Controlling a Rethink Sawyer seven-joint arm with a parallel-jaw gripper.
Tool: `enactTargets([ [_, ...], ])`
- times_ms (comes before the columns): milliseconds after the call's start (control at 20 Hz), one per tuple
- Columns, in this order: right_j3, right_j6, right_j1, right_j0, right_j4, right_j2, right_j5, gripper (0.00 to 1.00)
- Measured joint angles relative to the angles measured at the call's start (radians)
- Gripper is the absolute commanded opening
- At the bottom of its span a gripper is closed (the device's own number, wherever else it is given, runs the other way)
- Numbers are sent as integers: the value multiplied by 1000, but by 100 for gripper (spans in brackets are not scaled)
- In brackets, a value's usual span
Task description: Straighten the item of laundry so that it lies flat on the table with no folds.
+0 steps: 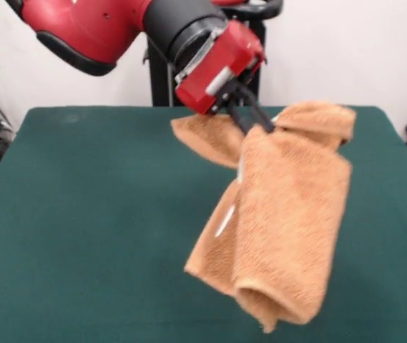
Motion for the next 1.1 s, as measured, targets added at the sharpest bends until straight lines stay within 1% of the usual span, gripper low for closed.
enactTargets([
  [50,0,0,41,-14,-11,41,4,0],
  [250,-1,0,158,-39,-30,138,39,0],
  [300,-4,0,221,-47,-39,184,72,0],
  [350,-6,0,255,-49,-44,208,93,0],
  [400,-6,0,262,-49,-45,212,96,0],
  [550,-8,0,349,-39,-50,282,150,0],
  [750,-8,0,359,-22,-50,309,154,0],
  [900,-7,0,306,2,-50,305,149,0],
  [950,-7,0,233,24,-50,277,137,0],
  [1100,-8,0,139,57,-43,222,124,0],
])
